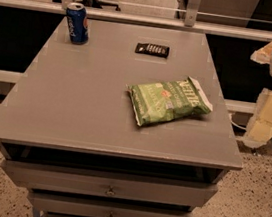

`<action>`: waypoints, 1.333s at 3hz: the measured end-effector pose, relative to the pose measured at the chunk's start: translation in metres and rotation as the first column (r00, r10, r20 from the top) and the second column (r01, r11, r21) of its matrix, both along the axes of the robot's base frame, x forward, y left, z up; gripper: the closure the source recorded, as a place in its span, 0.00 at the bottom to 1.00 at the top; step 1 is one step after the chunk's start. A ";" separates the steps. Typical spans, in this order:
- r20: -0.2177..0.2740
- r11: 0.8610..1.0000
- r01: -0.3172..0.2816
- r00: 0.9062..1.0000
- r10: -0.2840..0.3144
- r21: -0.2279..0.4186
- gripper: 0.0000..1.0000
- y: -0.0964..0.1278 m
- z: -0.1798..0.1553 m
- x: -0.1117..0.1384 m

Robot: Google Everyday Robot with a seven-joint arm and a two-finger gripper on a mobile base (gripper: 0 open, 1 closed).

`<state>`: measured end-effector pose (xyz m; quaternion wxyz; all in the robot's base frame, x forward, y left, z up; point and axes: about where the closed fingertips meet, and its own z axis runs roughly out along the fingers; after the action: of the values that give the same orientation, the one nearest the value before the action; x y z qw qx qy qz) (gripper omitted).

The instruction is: Move rxbar chocolate near pepsi can

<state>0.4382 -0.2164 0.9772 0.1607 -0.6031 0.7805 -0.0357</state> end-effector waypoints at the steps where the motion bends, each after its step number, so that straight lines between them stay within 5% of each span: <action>1: 0.002 1.000 0.000 1.000 0.000 0.000 0.00 0.000 0.000 0.000; 2: 0.039 1.000 -0.025 0.999 0.024 0.018 0.00 0.005 -0.001 0.011; 4: 0.144 0.980 -0.073 0.988 0.046 0.188 0.00 0.036 -0.013 0.111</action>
Offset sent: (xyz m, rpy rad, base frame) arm 0.0272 0.0113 -0.0080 0.0479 -0.0754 0.0641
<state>0.5494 -0.1801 0.9640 0.2733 -0.6039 0.7487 0.0027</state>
